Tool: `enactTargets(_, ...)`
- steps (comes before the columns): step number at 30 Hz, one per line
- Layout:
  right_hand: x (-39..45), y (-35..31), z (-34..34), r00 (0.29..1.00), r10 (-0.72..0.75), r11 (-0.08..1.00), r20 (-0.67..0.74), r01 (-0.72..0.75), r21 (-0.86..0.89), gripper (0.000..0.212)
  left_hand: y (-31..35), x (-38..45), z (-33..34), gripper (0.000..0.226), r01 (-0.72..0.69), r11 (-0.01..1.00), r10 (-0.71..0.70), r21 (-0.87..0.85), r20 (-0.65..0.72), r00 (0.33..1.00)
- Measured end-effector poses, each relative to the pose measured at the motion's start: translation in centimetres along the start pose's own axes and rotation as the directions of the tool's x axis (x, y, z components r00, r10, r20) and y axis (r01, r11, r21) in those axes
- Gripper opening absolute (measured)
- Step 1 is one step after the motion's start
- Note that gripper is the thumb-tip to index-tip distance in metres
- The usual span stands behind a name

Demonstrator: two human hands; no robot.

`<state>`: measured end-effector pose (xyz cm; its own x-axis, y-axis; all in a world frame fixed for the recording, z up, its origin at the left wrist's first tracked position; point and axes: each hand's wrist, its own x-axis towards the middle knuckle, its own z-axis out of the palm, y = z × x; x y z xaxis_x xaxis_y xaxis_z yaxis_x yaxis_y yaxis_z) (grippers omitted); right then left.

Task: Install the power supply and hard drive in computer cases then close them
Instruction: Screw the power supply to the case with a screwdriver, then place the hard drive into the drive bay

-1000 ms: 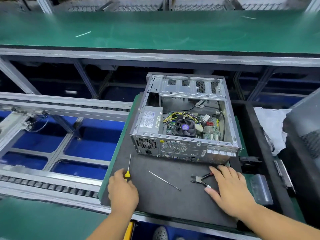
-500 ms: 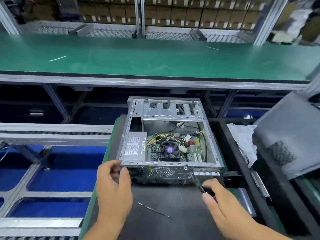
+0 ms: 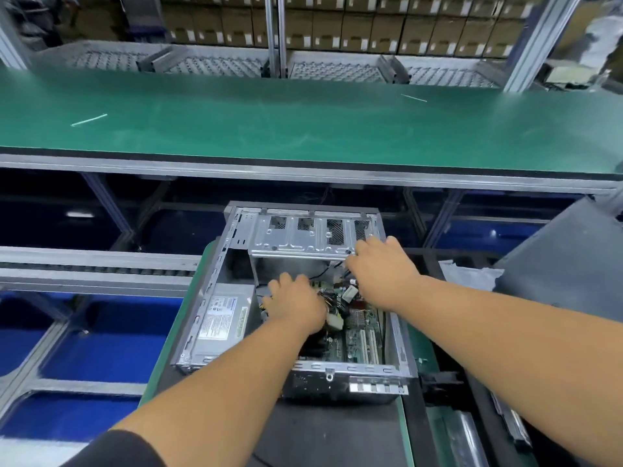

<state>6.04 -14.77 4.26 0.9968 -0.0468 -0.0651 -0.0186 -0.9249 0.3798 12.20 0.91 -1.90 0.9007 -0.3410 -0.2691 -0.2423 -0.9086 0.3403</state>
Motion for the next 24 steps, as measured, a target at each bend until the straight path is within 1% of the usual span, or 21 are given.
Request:
enactTargets(2, 0.8, -0.1, 0.8, 0.999, -0.035, 0.999, 0.001, 0.035, -0.001, 0.029, -0.5, 1.4, 0.5, 0.048, 0.020, 1.000, -0.019, -0.012, 0.085, 0.996)
enactTargets(4, 1.1, -0.3, 1.3, 0.997, -0.077, 0.997, -0.009, 0.077, 0.025, 0.028, -0.9, 2.4, 0.8, 0.041, 0.021, 0.999, -0.017, -0.029, 0.126, 0.992)
enactTargets(7, 1.0, -0.9, 1.7, 0.995, -0.102, 0.994, -0.023, 0.103, 0.028, 0.028, -1.7, 3.0, 1.0, 0.031, 0.018, 0.990, -0.004, -0.137, 0.108, 0.994)
enactTargets(12, 1.1, -1.2, 2.1, 0.993, -0.111, 0.993, -0.037, 0.113, 0.046, 0.030, -2.4, 3.0, 0.9, 0.034, 0.047, 0.968, -0.029, -0.246, 0.074, 0.997)
enactTargets(19, 1.1, -0.8, 1.8, 0.982, -0.189, 0.981, -0.030, 0.190, 0.050, 0.040, -2.6, 3.3, 1.1, 0.034, 0.028, 0.963, -0.009, -0.267, 0.072, 0.997)
enactTargets(24, 0.4, -1.0, 0.9, 0.988, -0.152, 0.985, 0.012, 0.150, 0.088, 0.032, -2.6, 3.4, 1.1, 0.025, -0.011, 0.954, 0.034, -0.299, 0.073, 0.997)
